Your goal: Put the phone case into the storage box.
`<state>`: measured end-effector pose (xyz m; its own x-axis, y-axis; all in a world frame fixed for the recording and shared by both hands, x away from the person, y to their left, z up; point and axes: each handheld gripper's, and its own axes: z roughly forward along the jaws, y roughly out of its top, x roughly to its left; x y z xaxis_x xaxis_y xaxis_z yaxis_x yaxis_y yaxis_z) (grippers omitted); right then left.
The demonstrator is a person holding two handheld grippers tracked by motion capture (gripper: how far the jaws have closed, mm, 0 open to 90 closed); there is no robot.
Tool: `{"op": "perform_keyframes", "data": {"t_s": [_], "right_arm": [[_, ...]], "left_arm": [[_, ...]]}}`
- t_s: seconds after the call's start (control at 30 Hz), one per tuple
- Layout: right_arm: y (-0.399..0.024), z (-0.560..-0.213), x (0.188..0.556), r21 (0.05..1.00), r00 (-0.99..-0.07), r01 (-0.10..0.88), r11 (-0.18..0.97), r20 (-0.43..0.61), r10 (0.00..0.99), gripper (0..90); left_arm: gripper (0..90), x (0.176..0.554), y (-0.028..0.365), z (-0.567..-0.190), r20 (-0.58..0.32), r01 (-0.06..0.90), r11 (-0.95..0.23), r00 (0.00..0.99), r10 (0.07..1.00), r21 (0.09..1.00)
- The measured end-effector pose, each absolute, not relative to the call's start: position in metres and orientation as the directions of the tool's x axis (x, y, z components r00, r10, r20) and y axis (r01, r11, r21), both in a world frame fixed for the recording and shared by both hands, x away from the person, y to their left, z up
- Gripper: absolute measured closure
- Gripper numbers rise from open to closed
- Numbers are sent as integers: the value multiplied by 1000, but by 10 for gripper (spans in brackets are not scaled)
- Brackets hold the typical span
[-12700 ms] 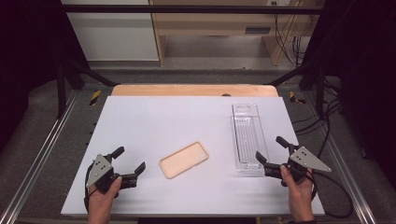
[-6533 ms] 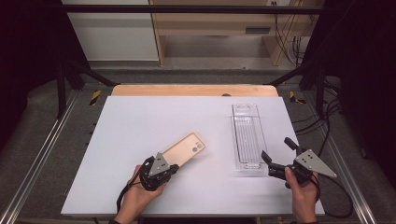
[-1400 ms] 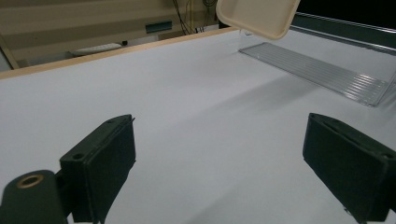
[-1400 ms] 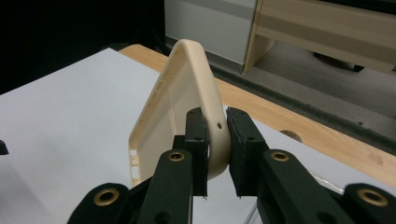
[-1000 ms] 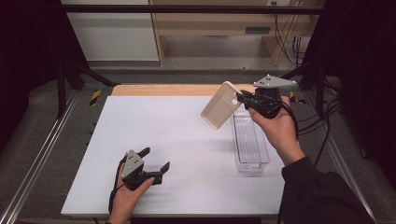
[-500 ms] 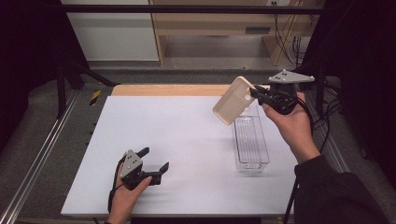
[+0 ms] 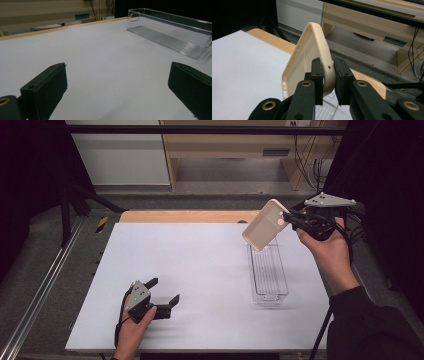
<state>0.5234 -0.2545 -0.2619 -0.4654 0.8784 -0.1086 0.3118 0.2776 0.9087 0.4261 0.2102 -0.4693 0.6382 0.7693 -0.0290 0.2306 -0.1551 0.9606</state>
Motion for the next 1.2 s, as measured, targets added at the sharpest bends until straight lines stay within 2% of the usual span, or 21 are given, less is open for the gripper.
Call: {"op": "perform_keyframes", "data": {"t_s": [0.5, 1.2], "right_arm": [[-283, -275, 532, 882, -408, 360, 305, -145, 901, 791], [-277, -295, 548, 845, -431, 378, 379, -202, 879, 790]], "left_arm": [[21, 428, 212, -470, -27, 230, -161, 647, 762, 960], [22, 428, 215, -470, -25, 229, -164, 648, 761, 959]]}}
